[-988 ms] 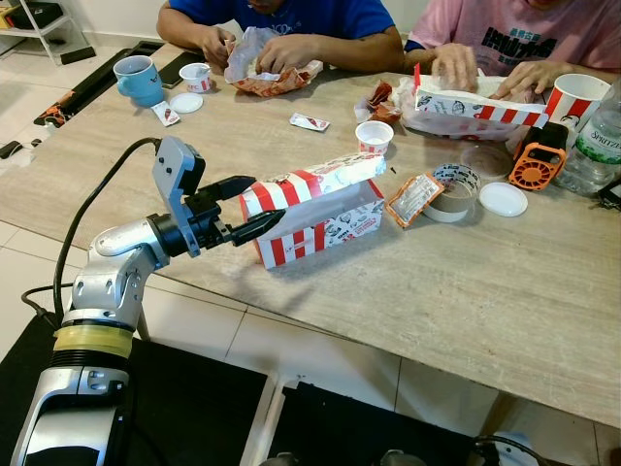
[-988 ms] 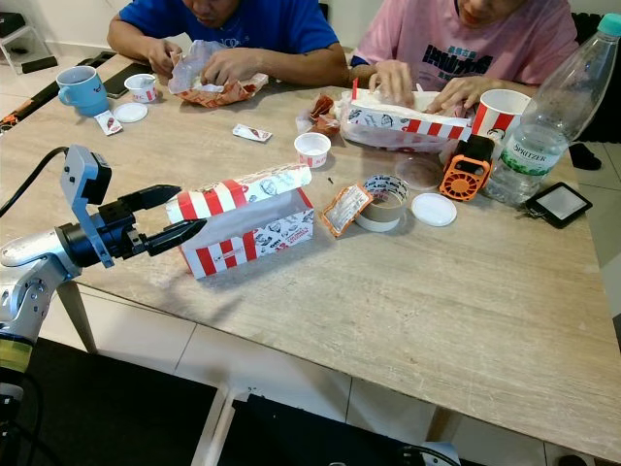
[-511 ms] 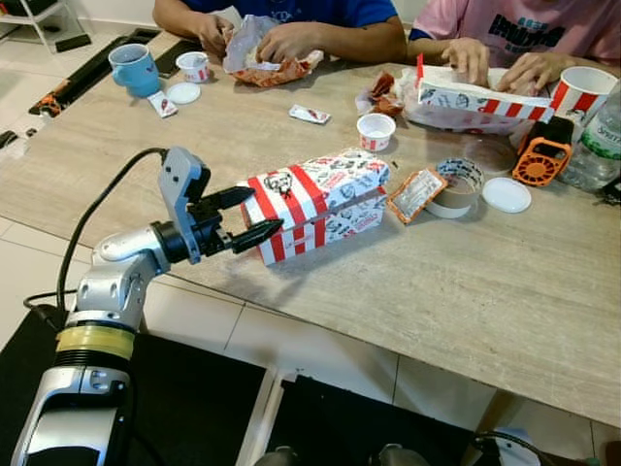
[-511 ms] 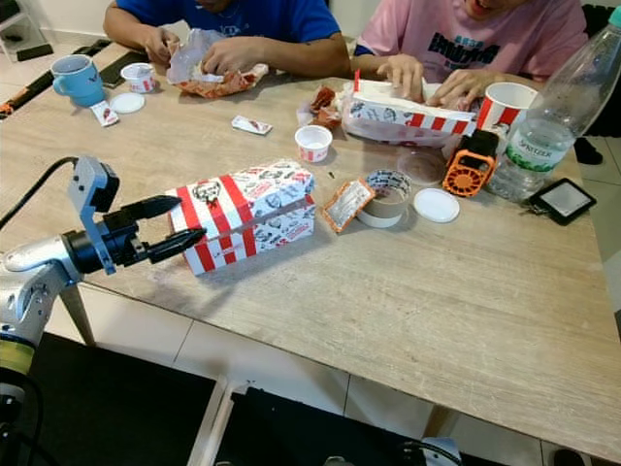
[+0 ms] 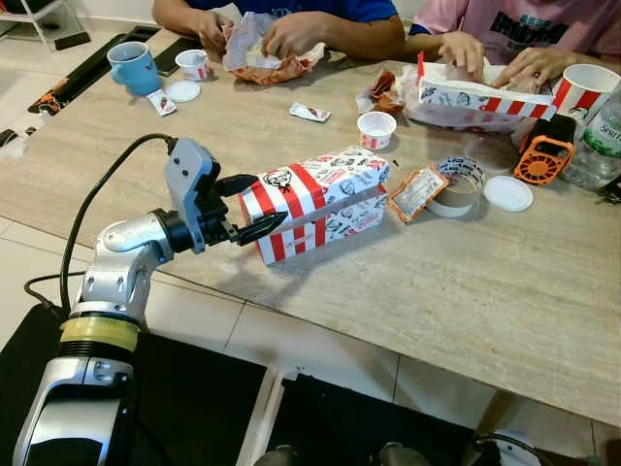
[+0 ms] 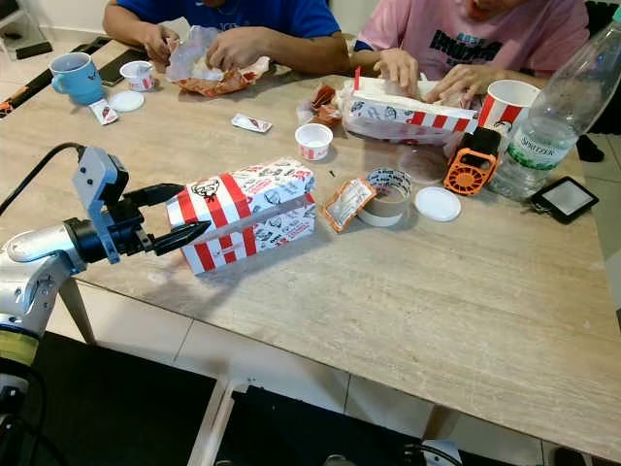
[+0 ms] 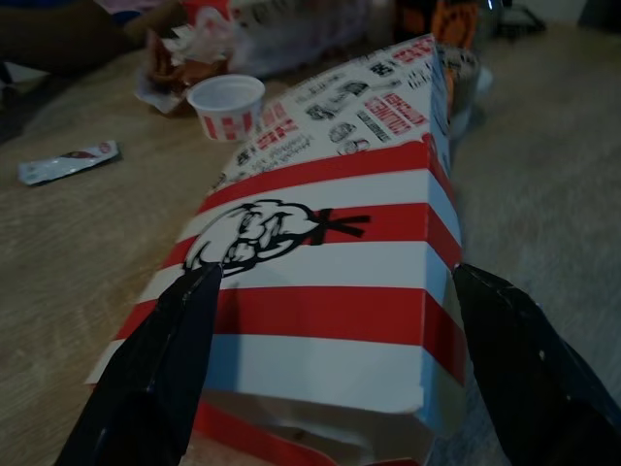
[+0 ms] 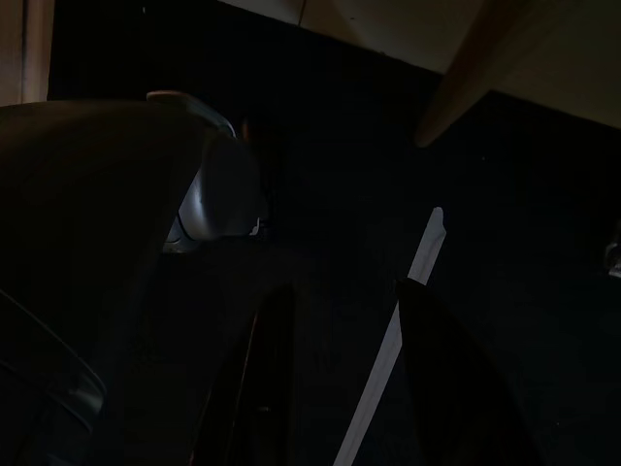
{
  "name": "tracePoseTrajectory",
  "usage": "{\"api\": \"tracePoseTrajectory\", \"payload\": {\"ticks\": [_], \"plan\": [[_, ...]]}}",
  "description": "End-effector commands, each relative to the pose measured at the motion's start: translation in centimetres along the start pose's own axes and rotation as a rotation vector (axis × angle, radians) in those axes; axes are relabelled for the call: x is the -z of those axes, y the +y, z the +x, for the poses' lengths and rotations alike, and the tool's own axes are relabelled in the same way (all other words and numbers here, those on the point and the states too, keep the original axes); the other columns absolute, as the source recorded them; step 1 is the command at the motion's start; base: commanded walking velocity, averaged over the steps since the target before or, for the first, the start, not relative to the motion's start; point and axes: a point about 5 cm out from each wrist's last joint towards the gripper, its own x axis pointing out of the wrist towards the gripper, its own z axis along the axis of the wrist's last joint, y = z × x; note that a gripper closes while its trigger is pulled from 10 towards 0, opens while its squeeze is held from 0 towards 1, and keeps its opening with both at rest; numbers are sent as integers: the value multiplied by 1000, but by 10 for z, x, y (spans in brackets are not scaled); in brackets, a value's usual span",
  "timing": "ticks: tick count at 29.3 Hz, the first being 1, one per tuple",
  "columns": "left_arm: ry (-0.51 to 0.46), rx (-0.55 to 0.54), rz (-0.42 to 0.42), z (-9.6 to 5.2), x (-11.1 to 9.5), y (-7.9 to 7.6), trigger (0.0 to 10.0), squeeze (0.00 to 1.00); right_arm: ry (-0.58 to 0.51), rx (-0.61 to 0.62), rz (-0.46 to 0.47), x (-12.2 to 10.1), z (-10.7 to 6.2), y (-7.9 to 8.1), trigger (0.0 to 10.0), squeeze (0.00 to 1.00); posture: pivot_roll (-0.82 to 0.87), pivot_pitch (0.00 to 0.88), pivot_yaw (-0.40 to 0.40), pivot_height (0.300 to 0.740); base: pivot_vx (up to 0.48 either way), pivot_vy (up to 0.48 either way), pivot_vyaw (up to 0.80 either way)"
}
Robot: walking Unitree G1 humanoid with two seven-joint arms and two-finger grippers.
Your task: Restocking fridge
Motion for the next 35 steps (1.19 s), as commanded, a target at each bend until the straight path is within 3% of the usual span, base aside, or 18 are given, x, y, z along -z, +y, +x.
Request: {"api": "tracePoseTrajectory", "payload": {"ticks": [1, 4, 12, 14, 15, 16, 17, 18, 23, 24, 25, 27, 28, 35], "plan": [[15, 18, 42, 2, -2, -3, 10000, 0, 2, 2, 16, 4, -1, 0, 10000, 0, -70, 205, 41, 740, 0, 0, 0], [38, 37, 86, 3, -3, -5, 10000, 0, 0, 3, 17, 3, 0, 0, 10000, 0, -70, 205, 41, 740, 0, 0, 0], [47, 37, 97, 4, -2, -5, 9961, 0, -2, 4, 18, 3, 0, 1, 10000, 0, -72, 204, 44, 740, 0, 0, 0], [55, 38, 100, 4, -1, -4, 3882, 0, -1, 5, 20, 4, 0, 1, 10000, 0, -74, 204, 45, 740, 0, 0, 0], [55, 38, 100, 4, -1, -4, 3882, 0, -1, 5, 20, 4, 0, 1, 10000, 0, -74, 204, 45, 740, 0, 0, 0], [58, 36, 100, 4, 0, -4, 2549, 0, -1, 5, 20, 4, 0, 1, 10000, 0, -74, 204, 45, 740, 0, 0, 0], [58, 36, 100, 4, 0, -4, 2549, 0, -1, 5, 20, 4, 0, 1, 10000, 0, -74, 204, 45, 740, 0, 0, 0], [58, 35, 94, 4, 1, -4, 0, 0, -1, 5, 20, 4, 0, 1, 10000, 0, -74, 204, 45, 740, 0, 0, 0], [40, 28, 60, 4, 1, -2, 0, 0, -1, 6, 20, 4, -1, 0, 10000, 0, -74, 204, 45, 740, 0, 0, 0], [40, 25, 58, 4, 1, -2, 2275, 0, -2, 7, 20, 3, -1, 0, 10000, 0, -74, 204, 45, 740, 0, 0, 0], [44, 23, 61, 3, 1, -2, 7333, 0, -3, 7, 21, 3, -1, 0, 10000, 0, -74, 204, 45, 740, 0, 0, 0], [44, 23, 61, 3, 1, -2, 7333, 0, -3, 7, 21, 3, -1, 0, 10000, 0, -74, 204, 45, 740, 0, 0, 0], [46, 22, 63, 3, 1, -2, 10000, 0, -3, 7, 21, 3, -1, 0, 10000, 0, -74, 204, 45, 740, 0, 0, 0], [44, 34, 79, 5, -1, -3, 10000, 0, 1, 8, 22, 4, -1, 0, 10000, 0, -75, 203, 47, 740, 0, 0, 0]]}}
